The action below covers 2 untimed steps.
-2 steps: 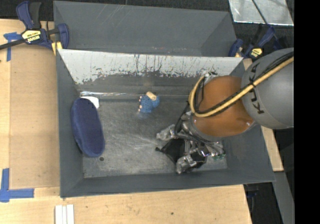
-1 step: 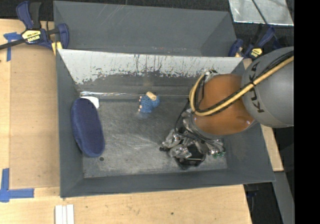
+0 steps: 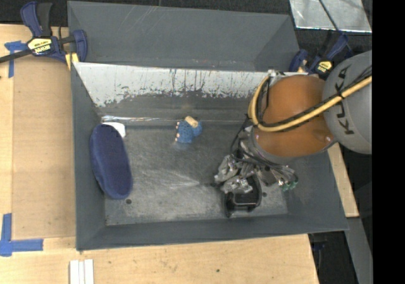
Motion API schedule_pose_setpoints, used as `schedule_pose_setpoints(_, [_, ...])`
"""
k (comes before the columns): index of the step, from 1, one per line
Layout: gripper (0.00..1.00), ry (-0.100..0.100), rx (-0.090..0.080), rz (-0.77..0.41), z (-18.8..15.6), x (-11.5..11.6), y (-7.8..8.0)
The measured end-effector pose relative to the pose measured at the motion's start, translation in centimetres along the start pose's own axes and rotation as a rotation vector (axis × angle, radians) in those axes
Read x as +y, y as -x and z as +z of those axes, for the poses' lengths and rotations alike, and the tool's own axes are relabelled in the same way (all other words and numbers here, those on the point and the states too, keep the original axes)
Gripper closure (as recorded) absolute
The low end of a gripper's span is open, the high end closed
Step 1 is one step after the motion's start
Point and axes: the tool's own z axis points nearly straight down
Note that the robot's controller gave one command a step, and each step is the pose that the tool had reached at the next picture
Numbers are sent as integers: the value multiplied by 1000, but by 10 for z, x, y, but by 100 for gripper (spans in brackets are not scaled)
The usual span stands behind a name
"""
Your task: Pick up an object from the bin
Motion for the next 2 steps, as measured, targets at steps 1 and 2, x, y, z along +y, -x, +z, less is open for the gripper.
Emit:
schedule_pose_setpoints(1, [100,1,2,3,-45,-1,1])
schedule_pose_setpoints(2, [100,1,1,6,-68,-2,3])
